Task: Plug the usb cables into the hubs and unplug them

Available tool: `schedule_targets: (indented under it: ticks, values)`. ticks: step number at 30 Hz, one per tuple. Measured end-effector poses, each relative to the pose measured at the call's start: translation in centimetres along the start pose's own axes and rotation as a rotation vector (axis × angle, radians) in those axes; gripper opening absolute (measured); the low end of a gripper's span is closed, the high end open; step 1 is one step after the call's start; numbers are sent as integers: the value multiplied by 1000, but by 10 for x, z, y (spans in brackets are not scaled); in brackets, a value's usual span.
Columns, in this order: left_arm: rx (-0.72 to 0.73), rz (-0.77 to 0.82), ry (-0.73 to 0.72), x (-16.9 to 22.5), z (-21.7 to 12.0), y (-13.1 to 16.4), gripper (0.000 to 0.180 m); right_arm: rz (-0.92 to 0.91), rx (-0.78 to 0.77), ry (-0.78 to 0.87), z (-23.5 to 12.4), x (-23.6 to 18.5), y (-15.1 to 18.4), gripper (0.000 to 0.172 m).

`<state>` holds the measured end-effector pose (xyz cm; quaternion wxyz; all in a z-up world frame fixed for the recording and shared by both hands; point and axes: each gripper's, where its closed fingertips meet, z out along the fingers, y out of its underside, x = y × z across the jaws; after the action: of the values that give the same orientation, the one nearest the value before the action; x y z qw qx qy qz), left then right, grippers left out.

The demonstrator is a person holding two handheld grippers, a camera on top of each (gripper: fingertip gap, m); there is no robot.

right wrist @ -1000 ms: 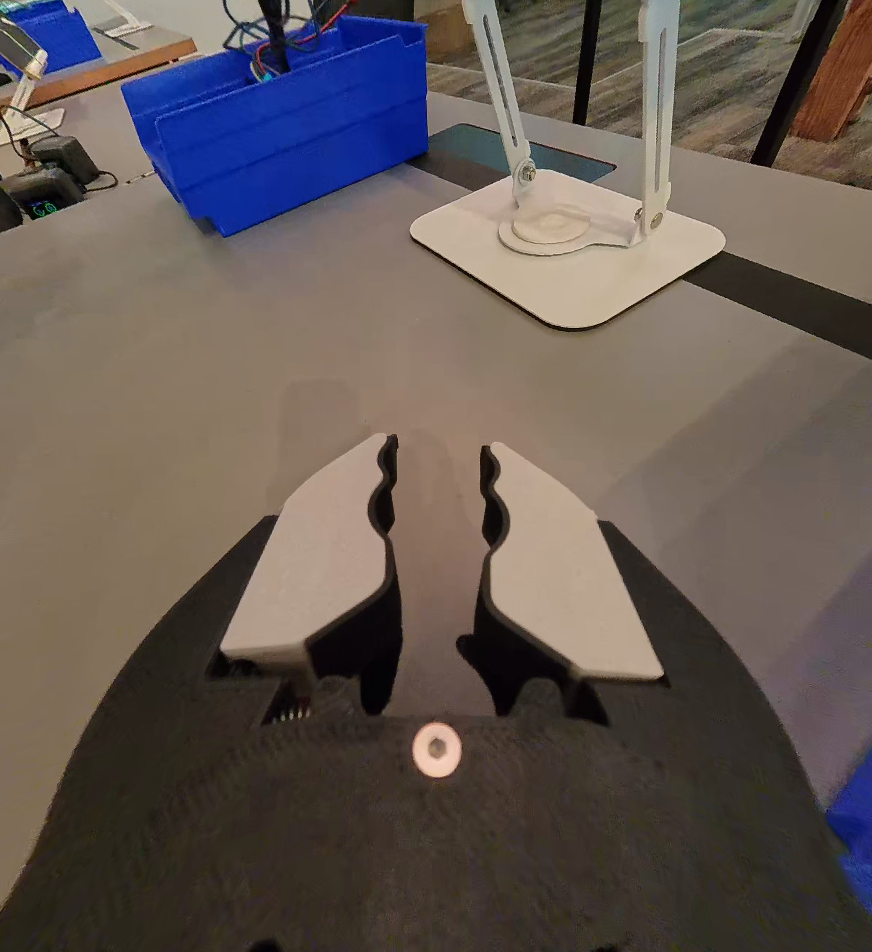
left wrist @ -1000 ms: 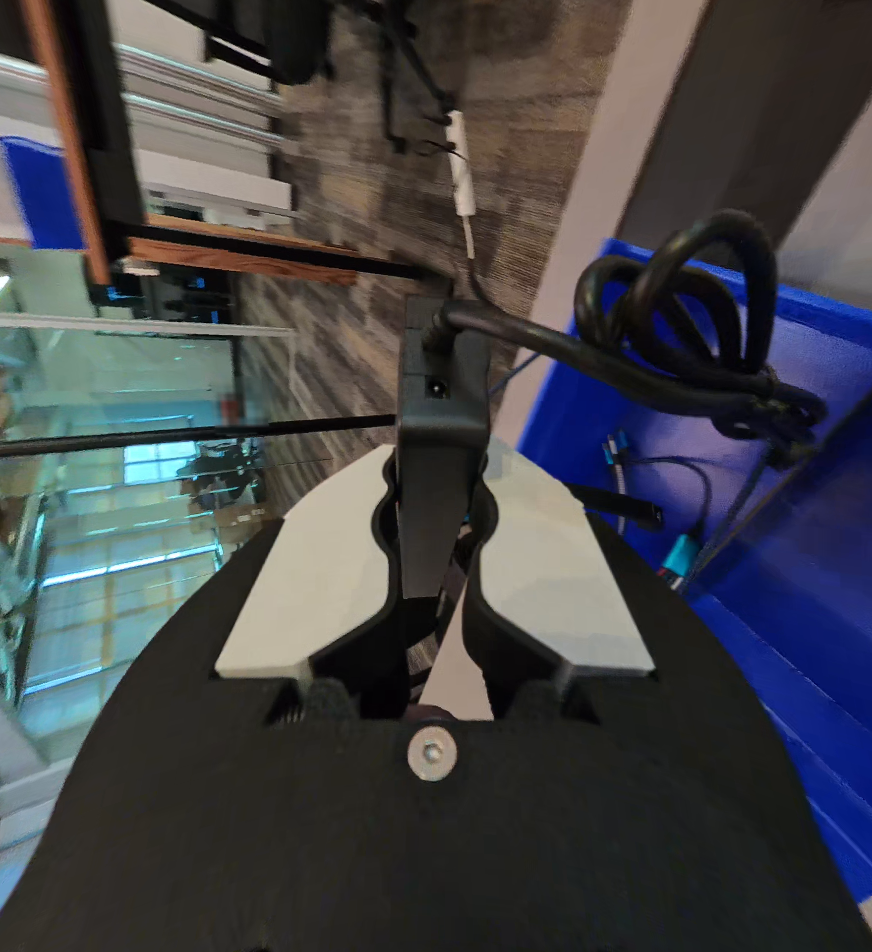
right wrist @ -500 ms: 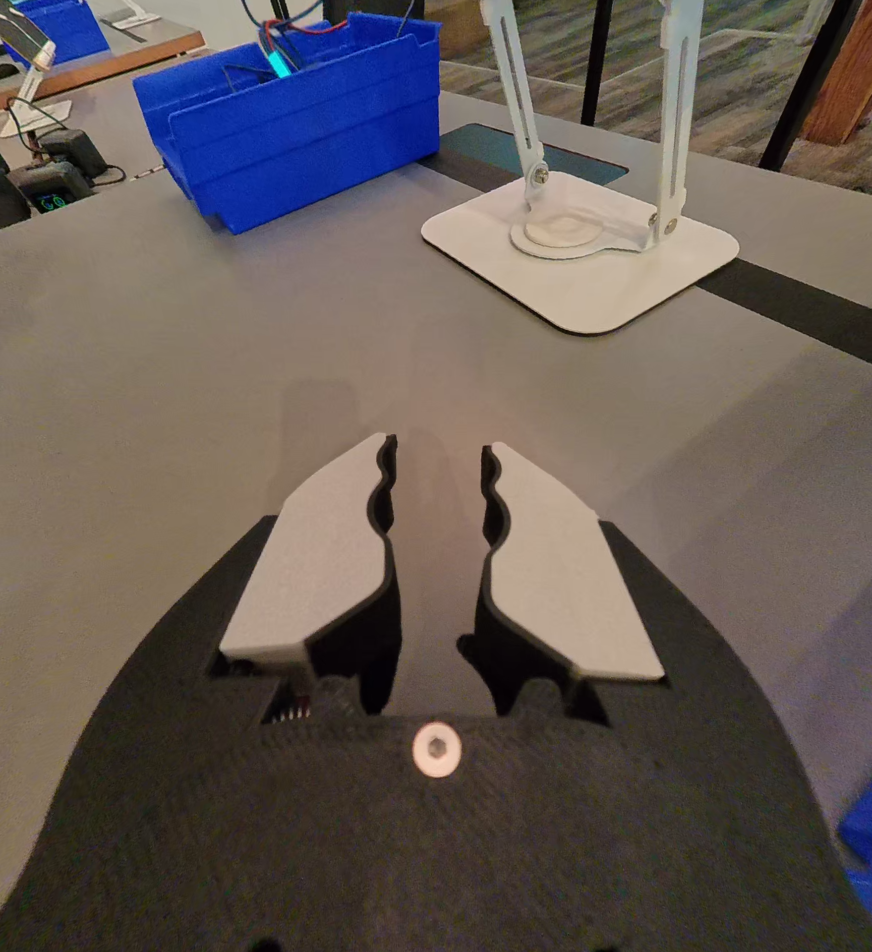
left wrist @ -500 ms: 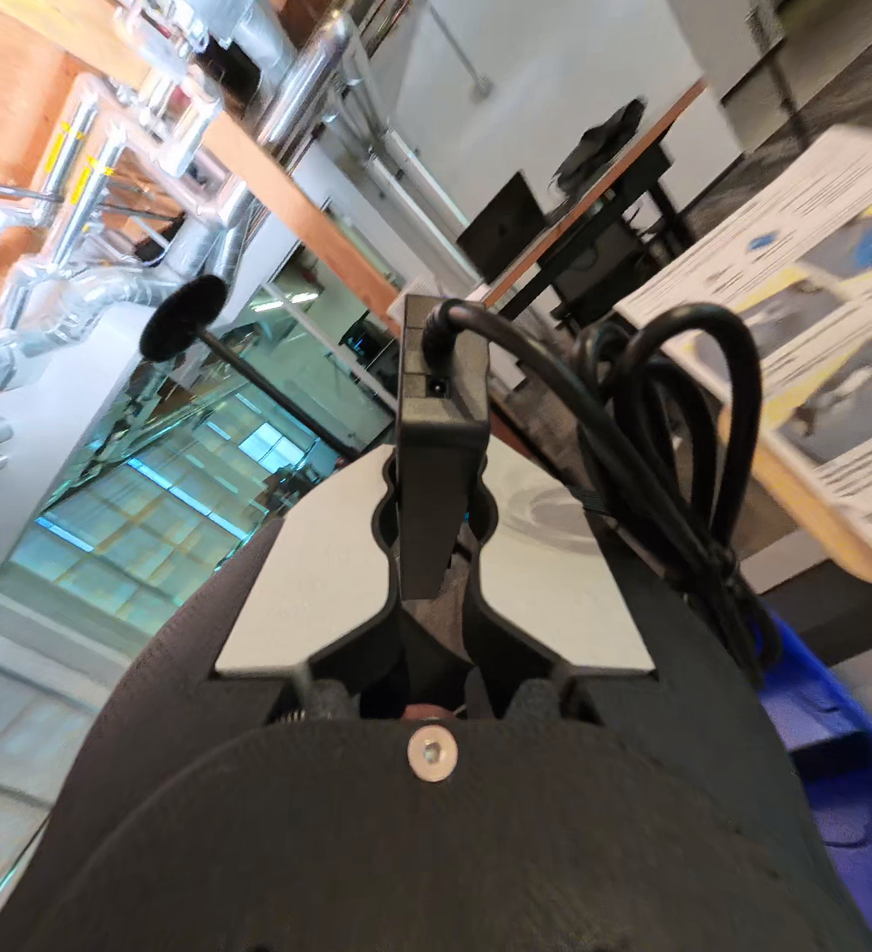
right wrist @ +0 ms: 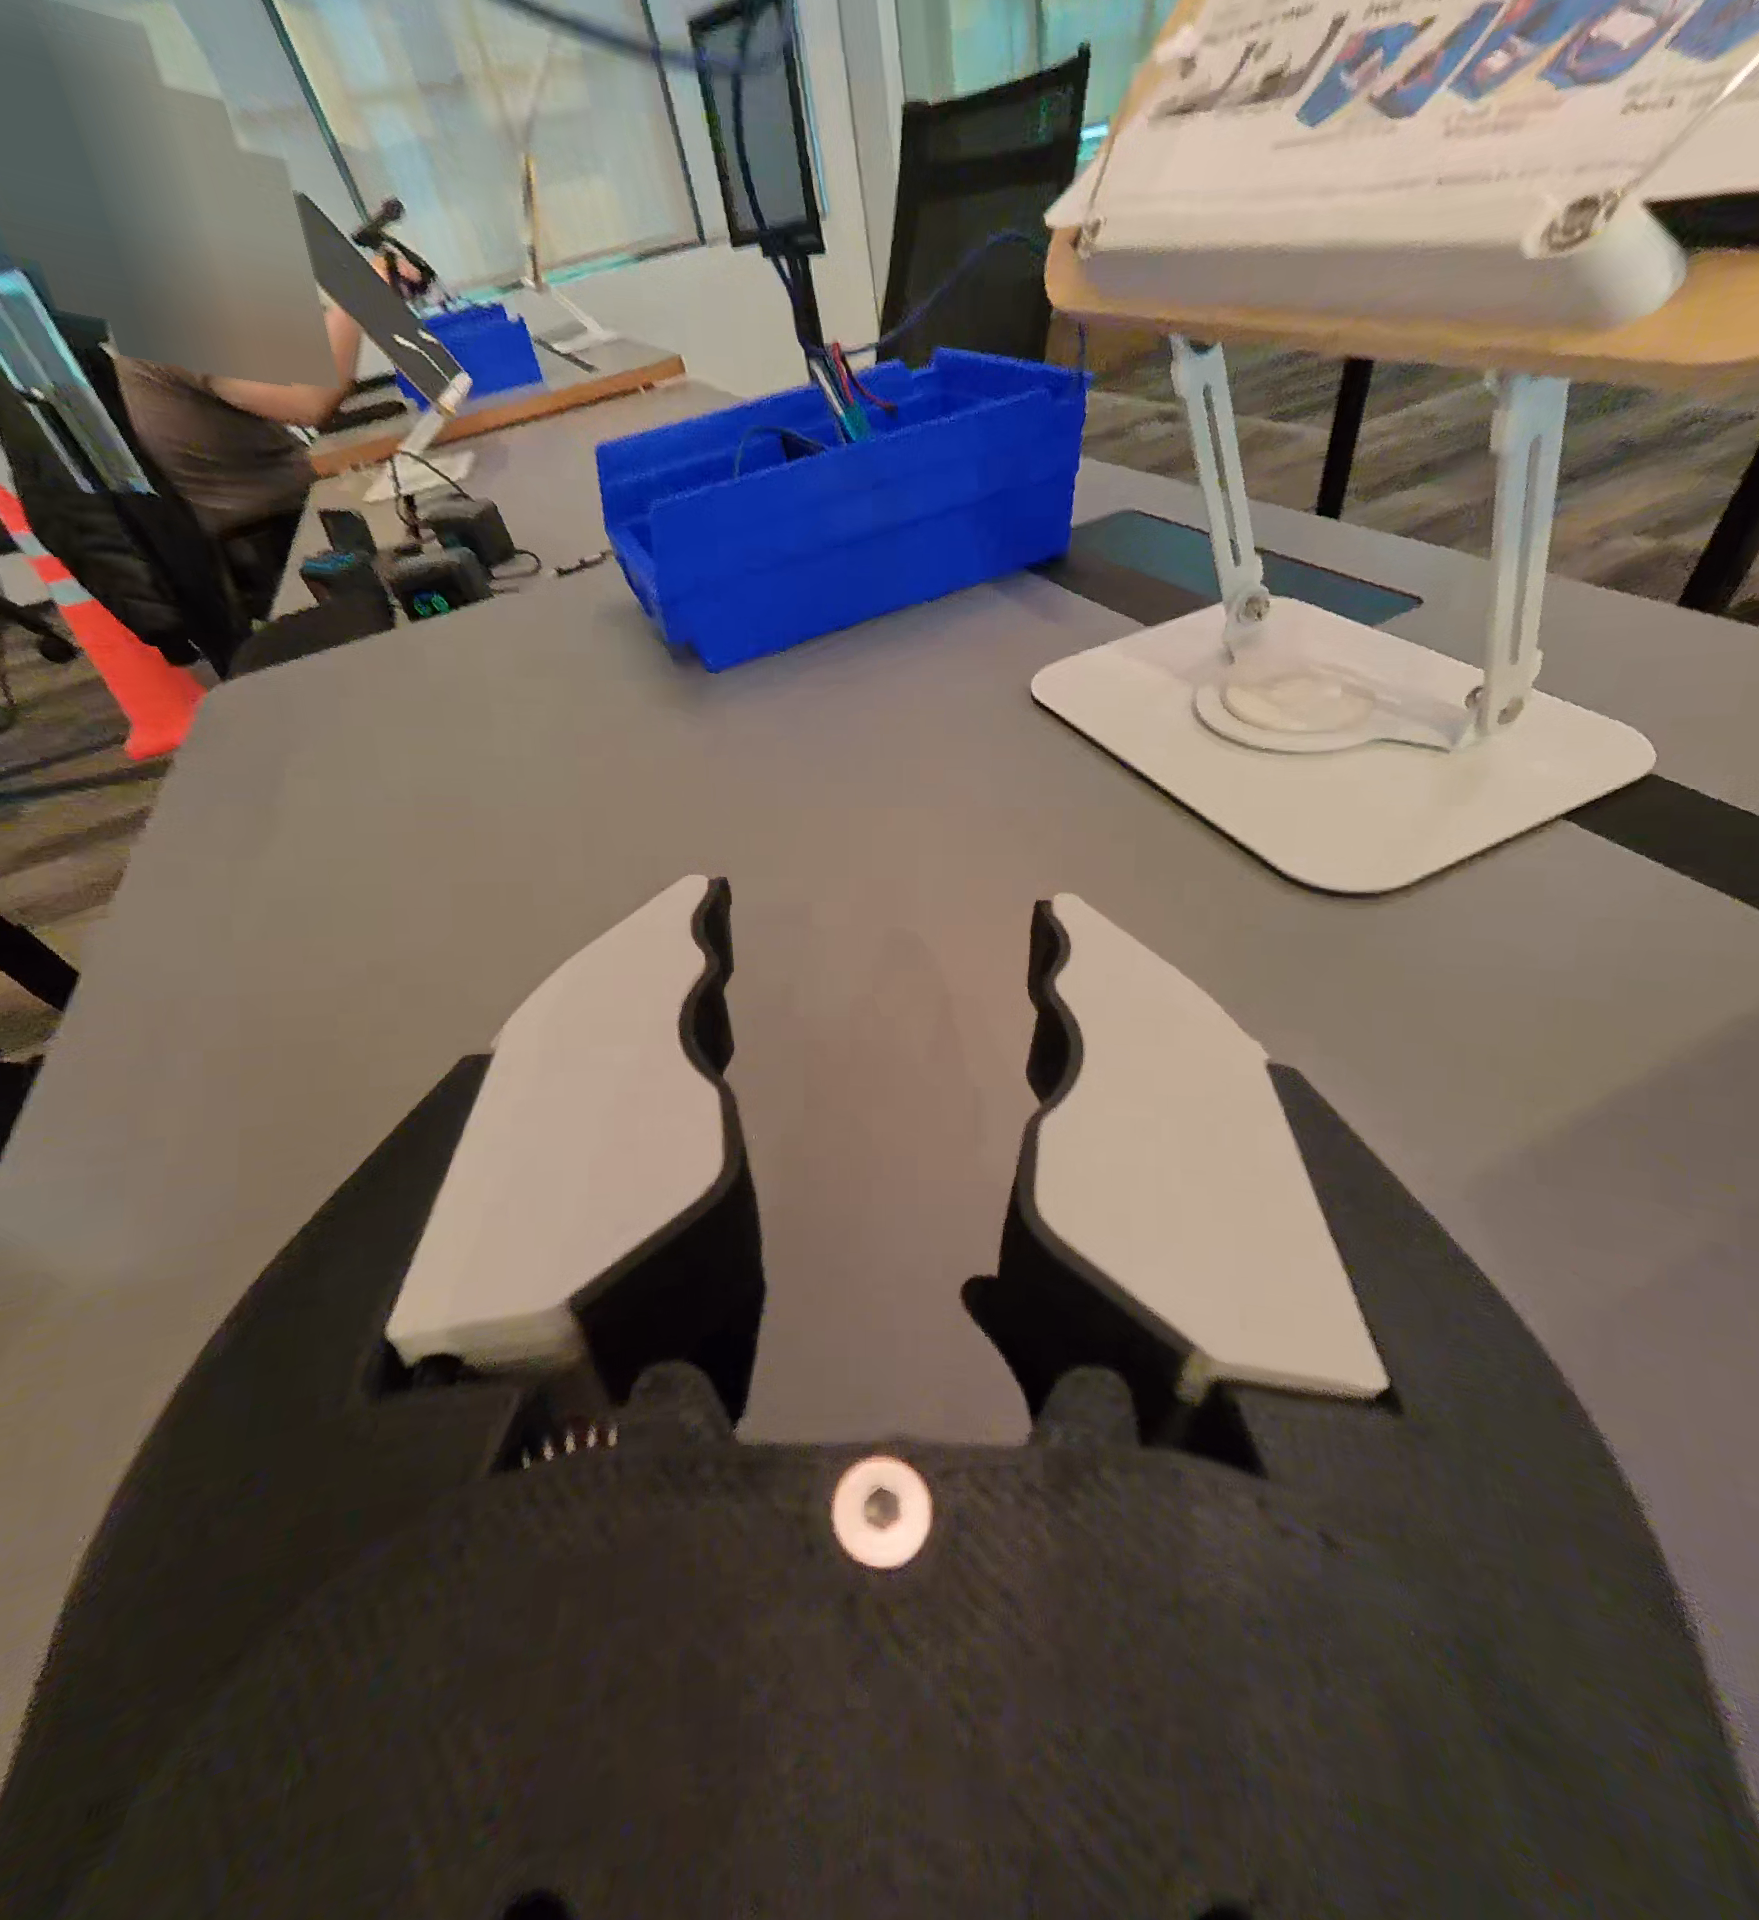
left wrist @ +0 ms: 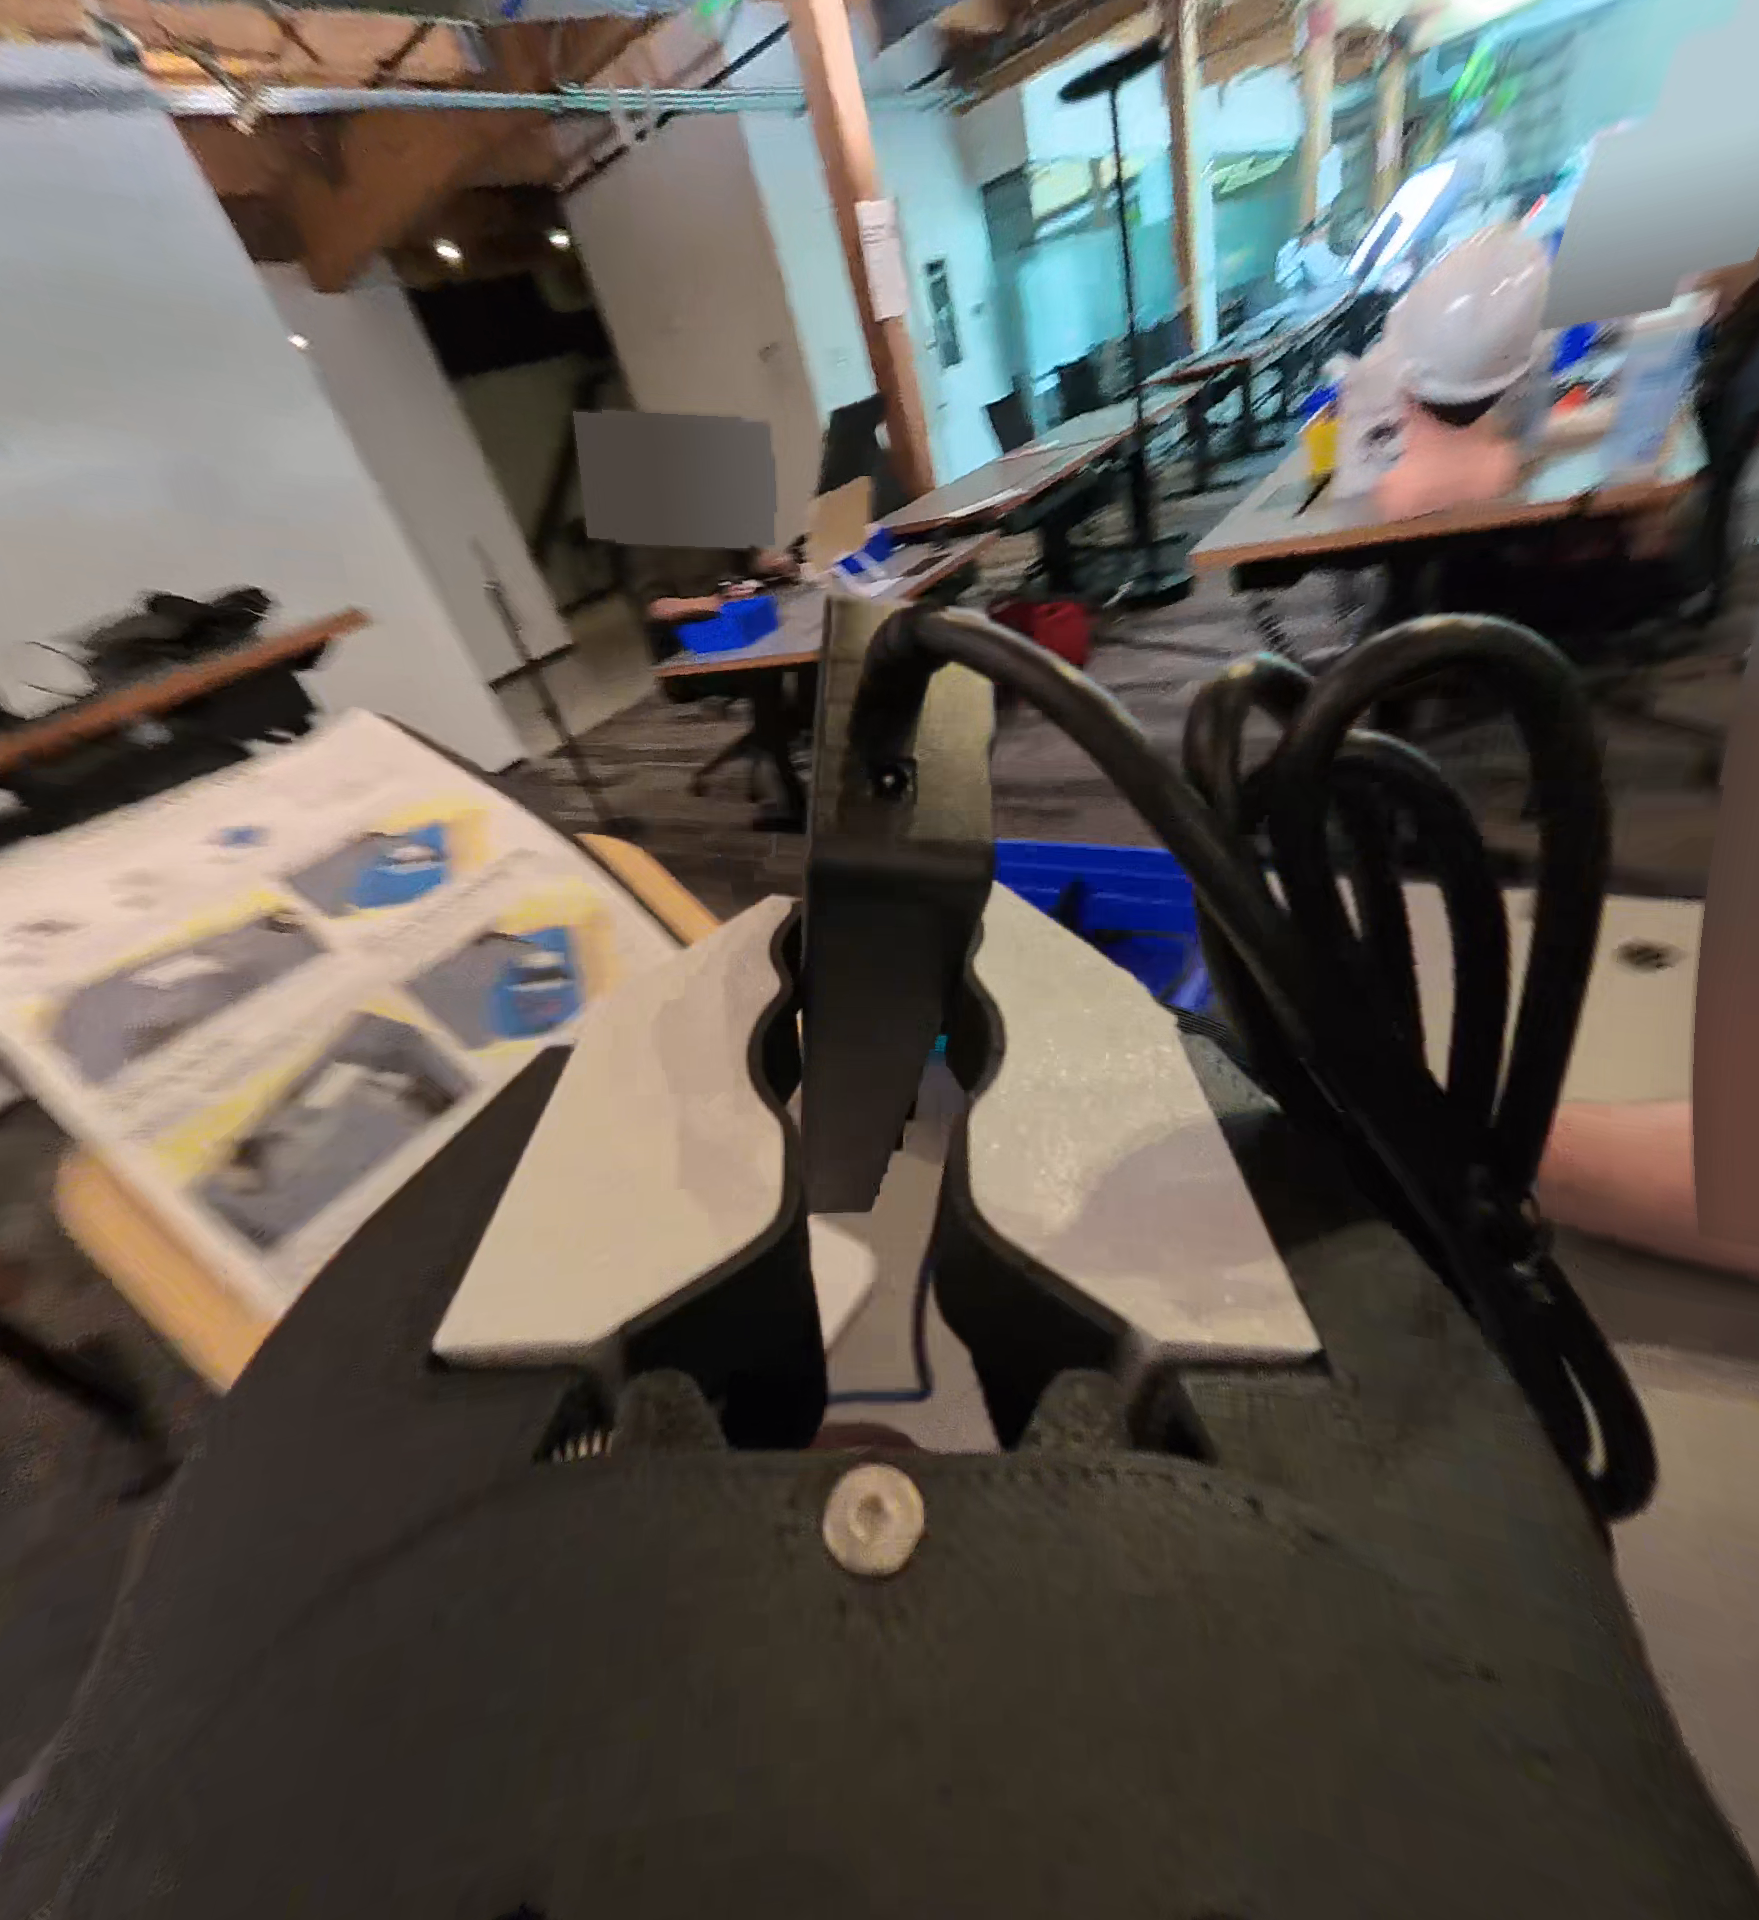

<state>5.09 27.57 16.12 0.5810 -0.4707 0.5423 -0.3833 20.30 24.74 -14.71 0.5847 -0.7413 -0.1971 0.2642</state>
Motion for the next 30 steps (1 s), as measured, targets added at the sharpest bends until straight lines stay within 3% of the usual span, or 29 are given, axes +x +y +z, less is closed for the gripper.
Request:
schedule_targets:
  ticks: [5, 9, 12, 14, 18, 20, 21, 23, 26, 27, 28, 30]
  values:
    - [62, -376, 160, 35, 53, 85, 24, 78, 148, -87, -38, 3, -32, 61]
    - [10, -520, 198, 55, 91, 161, 25, 169, 282, -265, -68, -8, -57, 72]
    - [-14, -551, 323, 85, 109, 196, 26, 110, 212, -243, -62, -11, -49, 81]
    - [7, -622, 438, 107, 117, 206, 25, 71, 111, -253, -47, -20, -33, 88]
    - [0, -648, 588, 143, 129, 213, 26, 79, -73, -344, -19, -40, 3, 84]
    - [18, -669, 598, 147, 132, 212, 26, 97, -122, -465, -21, -57, 13, 63]
    - [22, -673, 603, 148, 134, 213, 26, 91, -132, -495, -22, -63, 15, 39]
    - [26, -668, 636, 153, 133, 211, 26, 68, -152, -512, -23, -67, 18, 37]
    - [6, -656, 645, 151, 128, 207, 27, 45, -124, -512, -26, -66, 14, 34]
    - [-12, -645, 624, 144, 124, 207, 36, 50, -114, -504, -28, -64, 13, 34]
    - [-37, -618, 583, 134, 118, 206, 49, 56, -107, -491, -28, -60, 13, 25]
    - [-76, -483, 463, 99, 95, 199, 52, 67, -97, -493, -31, -57, 12, 24]
